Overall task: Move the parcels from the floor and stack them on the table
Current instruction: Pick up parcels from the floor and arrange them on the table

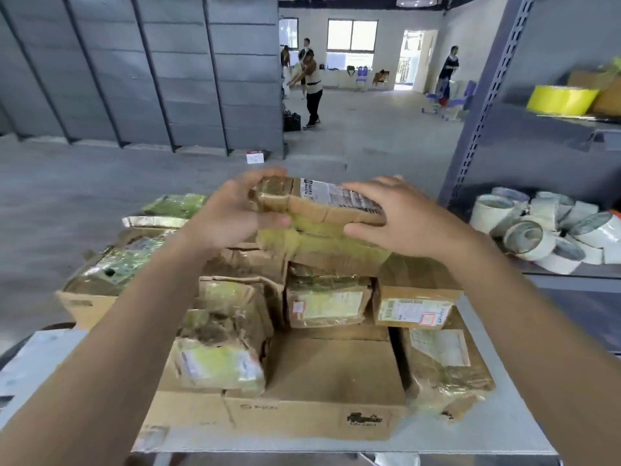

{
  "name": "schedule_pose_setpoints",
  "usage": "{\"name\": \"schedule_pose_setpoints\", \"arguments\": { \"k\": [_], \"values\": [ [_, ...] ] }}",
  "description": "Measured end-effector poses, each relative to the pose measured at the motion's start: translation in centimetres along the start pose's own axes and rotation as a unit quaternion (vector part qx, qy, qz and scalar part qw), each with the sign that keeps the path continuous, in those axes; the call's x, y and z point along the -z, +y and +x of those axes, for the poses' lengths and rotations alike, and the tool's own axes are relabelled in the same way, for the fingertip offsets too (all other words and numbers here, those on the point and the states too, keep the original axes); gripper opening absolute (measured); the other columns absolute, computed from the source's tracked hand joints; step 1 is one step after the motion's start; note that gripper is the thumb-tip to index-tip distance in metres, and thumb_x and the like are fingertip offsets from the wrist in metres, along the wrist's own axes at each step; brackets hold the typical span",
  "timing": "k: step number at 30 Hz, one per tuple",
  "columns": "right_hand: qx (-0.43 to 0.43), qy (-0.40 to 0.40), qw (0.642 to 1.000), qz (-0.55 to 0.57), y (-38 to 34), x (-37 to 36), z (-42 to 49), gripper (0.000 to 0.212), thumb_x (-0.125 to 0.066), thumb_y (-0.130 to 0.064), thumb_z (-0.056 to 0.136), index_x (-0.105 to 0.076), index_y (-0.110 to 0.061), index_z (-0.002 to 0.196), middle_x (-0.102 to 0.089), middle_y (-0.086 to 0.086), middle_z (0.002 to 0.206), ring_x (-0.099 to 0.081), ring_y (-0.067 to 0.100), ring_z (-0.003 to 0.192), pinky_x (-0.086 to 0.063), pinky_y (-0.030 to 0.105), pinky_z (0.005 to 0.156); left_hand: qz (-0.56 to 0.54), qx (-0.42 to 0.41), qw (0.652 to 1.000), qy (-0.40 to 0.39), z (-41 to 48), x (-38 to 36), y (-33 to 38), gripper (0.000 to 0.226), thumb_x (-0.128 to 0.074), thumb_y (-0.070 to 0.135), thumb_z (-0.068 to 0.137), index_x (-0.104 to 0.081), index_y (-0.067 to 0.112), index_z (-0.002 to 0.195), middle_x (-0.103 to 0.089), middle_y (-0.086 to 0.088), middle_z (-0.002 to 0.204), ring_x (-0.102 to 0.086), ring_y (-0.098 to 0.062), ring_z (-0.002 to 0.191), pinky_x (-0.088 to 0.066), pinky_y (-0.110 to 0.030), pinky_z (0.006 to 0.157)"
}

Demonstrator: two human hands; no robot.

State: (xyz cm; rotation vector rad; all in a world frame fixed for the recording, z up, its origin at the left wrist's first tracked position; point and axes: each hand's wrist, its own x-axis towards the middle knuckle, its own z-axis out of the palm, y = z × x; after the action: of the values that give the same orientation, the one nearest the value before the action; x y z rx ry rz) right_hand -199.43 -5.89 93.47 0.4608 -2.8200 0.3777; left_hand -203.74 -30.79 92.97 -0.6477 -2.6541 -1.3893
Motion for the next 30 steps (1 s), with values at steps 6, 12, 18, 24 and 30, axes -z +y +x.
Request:
{"name": "schedule_pose_setpoints", "arguments": {
  "k": [6,12,18,24,30],
  "values": [
    [0.04,-0.001,0.999,0.037,-11.8,-5.2,5.8,0.067,-0.057,-0.057,0.087,-0.036,-0.033,0.146,-0.042,-0.01,0.146,-0.04,0.012,0.131,-0.036,0.03,0.097,-0.071,-0.001,0.997,0.027,-3.9,11.5,-8.3,0.049,-0.073,0.017,0.082,-0.056,0.032,0.124,-0.065,0.012,0.09,-0.061,0.002,0.082,-0.045,-0.015,0.076],
    [0.052,-0.034,0.997,0.052,-21.5,-9.9,9.8,0.067,-0.059,-0.057,0.087,-0.038,-0.034,0.146,-0.043,-0.009,0.145,-0.043,0.012,0.129,-0.039,0.032,0.098,-0.071,0.01,0.997,0.022,-7.7,20.3,-16.2,0.05,-0.076,0.034,0.078,-0.055,0.038,0.124,-0.065,0.007,0.108,-0.061,-0.008,0.101,-0.046,-0.023,0.085],
    [0.067,-0.089,0.993,0.038,-27.9,-14.4,11.7,0.065,-0.054,-0.058,0.089,-0.036,-0.032,0.146,-0.046,-0.011,0.135,-0.045,0.003,0.111,-0.037,0.027,0.085,-0.095,0.059,0.993,-0.027,-11.2,25.5,-22.2,0.051,-0.073,0.039,0.069,-0.056,0.043,0.117,-0.066,0.006,0.114,-0.062,-0.005,0.103,-0.047,-0.03,0.093],
    [0.074,-0.163,0.984,-0.007,-30.1,-18.9,11.0,0.065,-0.05,-0.059,0.091,-0.029,-0.036,0.148,-0.041,-0.008,0.132,-0.035,0.002,0.109,-0.041,0.03,0.089,0.095,0.082,0.986,-0.108,-12.5,26.0,-26.1,0.067,-0.087,0.026,0.065,-0.05,0.04,0.119,-0.056,0.016,0.117,-0.053,-0.009,0.108,-0.04,-0.012,0.079],
    [0.089,-0.176,0.979,-0.059,-30.0,-23.1,9.5,0.066,-0.049,-0.056,0.092,-0.025,-0.032,0.149,-0.039,-0.005,0.127,-0.031,0.013,0.121,-0.034,0.027,0.09,0.181,0.072,0.969,-0.151,-13.7,23.0,-28.2,0.072,-0.085,0.024,0.065,-0.047,0.034,0.126,-0.044,0.008,0.115,-0.049,-0.014,0.101,-0.033,-0.011,0.066]
  ]
}}
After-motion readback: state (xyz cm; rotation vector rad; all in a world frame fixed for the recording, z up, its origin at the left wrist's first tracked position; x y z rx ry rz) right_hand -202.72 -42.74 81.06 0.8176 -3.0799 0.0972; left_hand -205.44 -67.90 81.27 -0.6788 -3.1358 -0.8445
